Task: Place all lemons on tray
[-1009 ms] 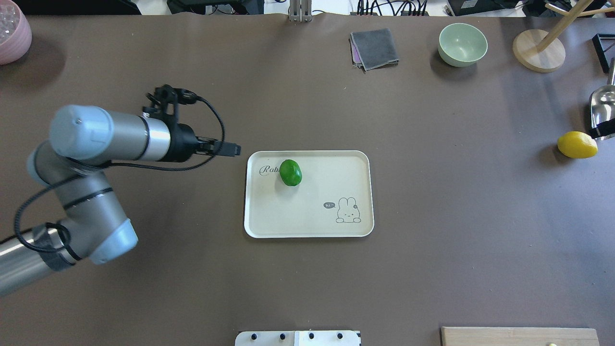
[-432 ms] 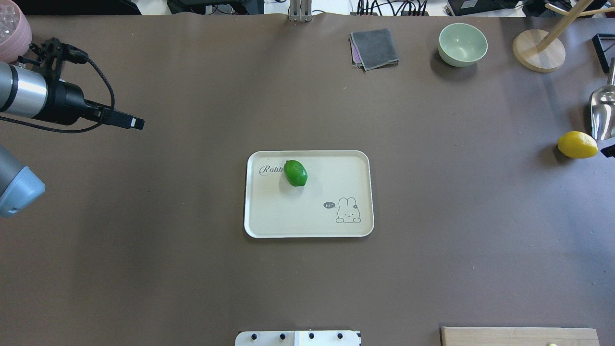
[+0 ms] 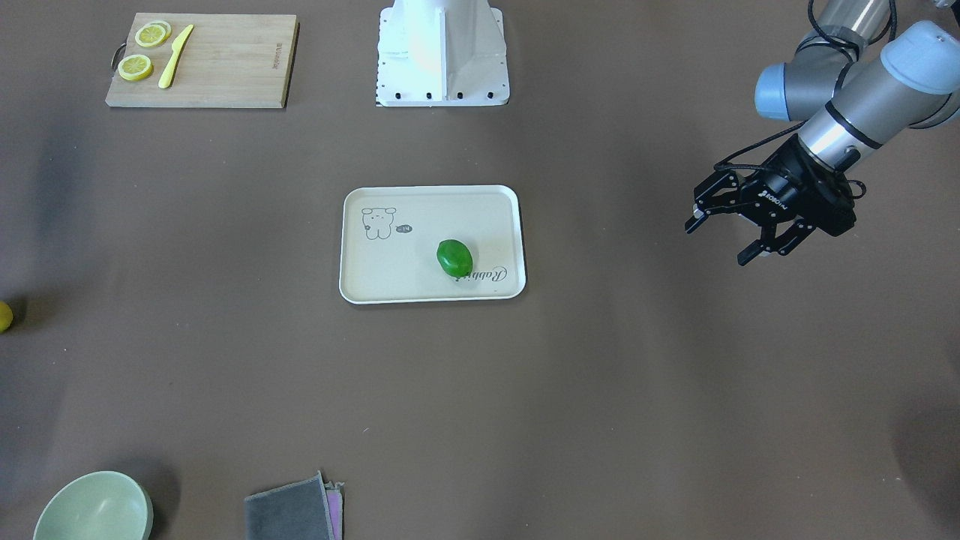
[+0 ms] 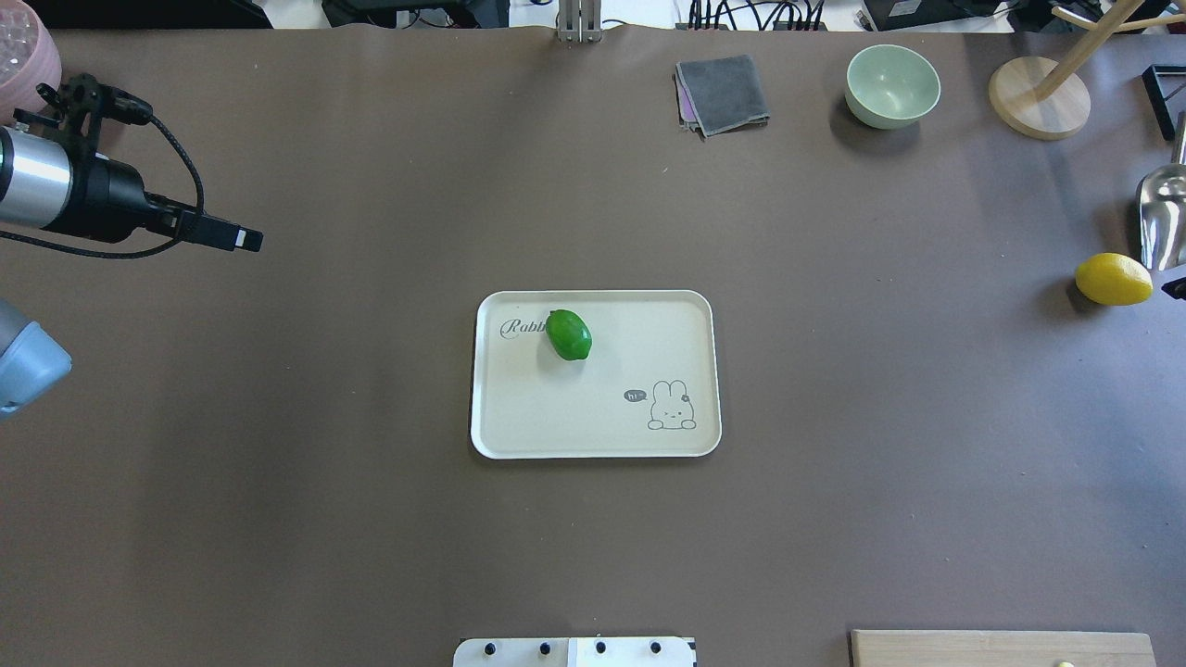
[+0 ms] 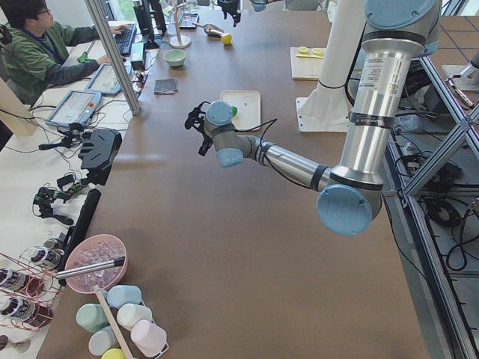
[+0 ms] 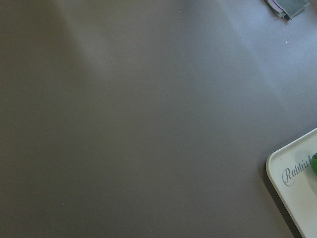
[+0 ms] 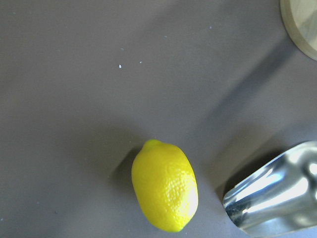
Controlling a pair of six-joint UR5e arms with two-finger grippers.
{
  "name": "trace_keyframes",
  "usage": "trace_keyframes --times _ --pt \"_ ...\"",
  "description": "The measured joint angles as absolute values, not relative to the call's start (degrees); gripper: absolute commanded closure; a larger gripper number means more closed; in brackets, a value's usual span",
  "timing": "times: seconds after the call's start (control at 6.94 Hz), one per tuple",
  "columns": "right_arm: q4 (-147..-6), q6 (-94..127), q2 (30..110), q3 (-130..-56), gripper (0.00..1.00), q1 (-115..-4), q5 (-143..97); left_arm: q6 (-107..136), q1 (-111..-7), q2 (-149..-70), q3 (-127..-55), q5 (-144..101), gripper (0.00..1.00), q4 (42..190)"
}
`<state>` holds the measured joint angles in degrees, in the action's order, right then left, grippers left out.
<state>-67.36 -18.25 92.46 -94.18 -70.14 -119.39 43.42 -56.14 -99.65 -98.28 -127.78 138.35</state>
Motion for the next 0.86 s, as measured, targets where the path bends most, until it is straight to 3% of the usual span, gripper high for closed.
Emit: trace_keyframes --times 0.86 --pt "-67.36 -22.02 88.57 -87.12 0.03 -64.74 -113.98 43.42 -56.12 -99.57 -98.59 -127.71 0.01 138.60"
